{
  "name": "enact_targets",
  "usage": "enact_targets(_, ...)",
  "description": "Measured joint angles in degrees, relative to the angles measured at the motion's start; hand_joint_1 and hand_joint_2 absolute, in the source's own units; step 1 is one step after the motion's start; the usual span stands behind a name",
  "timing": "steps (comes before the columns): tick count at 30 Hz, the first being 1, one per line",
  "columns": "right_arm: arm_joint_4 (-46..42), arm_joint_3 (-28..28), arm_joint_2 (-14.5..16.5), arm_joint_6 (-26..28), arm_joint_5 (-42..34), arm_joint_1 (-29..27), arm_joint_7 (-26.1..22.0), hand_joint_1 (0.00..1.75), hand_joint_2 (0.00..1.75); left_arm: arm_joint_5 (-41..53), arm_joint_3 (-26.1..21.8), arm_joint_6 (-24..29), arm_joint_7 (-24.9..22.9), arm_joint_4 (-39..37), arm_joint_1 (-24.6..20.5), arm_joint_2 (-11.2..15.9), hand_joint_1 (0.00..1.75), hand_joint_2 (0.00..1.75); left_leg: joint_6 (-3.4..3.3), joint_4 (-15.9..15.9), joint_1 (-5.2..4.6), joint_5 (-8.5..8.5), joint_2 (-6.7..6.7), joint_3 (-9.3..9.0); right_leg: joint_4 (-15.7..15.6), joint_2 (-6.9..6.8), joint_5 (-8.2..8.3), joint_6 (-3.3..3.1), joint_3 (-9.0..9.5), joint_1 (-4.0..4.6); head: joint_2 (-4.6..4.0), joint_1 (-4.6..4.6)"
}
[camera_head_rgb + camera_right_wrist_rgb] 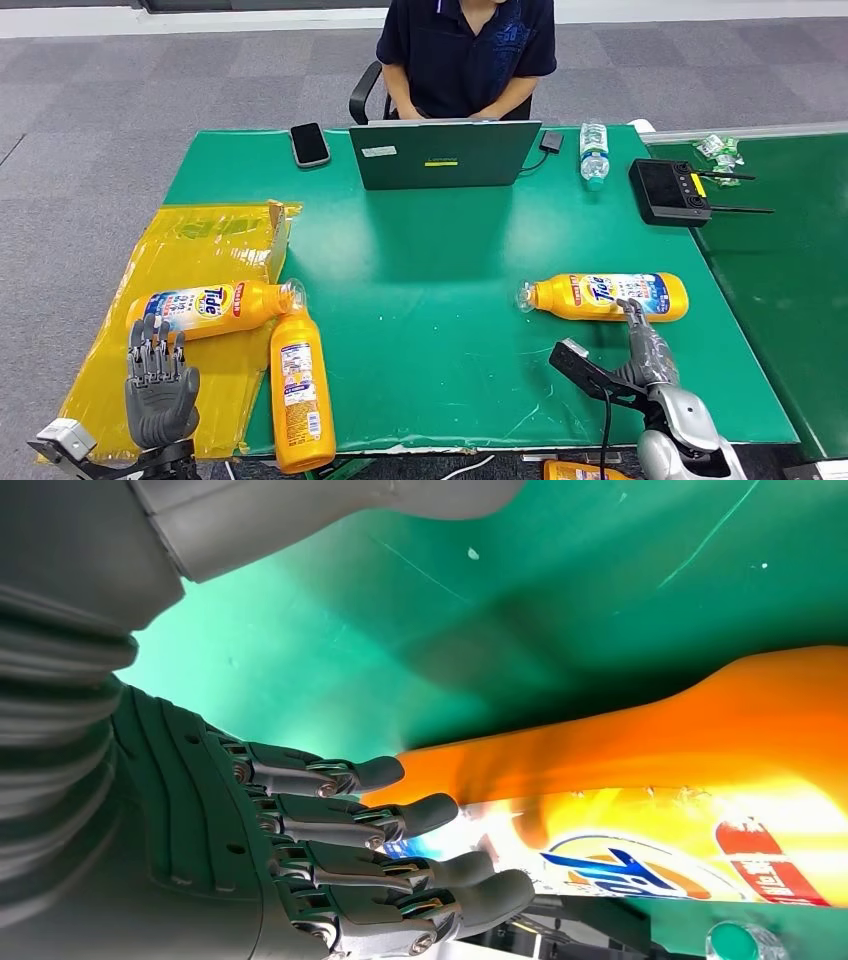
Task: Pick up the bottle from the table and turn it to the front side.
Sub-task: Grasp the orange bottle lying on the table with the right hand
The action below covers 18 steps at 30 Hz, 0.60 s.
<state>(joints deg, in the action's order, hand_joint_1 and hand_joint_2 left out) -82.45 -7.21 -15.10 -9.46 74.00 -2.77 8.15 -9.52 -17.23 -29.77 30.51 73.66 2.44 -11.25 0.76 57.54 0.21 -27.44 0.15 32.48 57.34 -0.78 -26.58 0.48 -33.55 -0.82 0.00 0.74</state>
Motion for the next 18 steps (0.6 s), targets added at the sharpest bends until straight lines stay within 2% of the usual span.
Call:
enact_targets(9, 0.45, 0.54, -0.61, 0.15, -0.83, 0.77, -0.14, 0.00, 1.75, -0.20, 0.00, 0.00, 0.00, 0.00, 0.04, -0.03, 0.00, 1.75, 0.00, 0.00, 0.00, 0.00, 0.00, 0.02, 0.01, 0.01, 0.00, 0.00, 0.00, 0.00, 0.00, 0.00)
enact_targets(18, 8.30, 5.30, -3.54, 1.75, -2.48, 9.56, -0.84, 0.00, 1.75, -1.66, 0.01, 1.25, -1.63, -0.99, -0.30, -0.19, 0.00, 1.75, -0.01, 0.01, -0.01, 0.03, 0.05, -0.02, 0.02, 0.04, 0.07, 0.00, 0.03, -0.01, 0.00, 0.00)
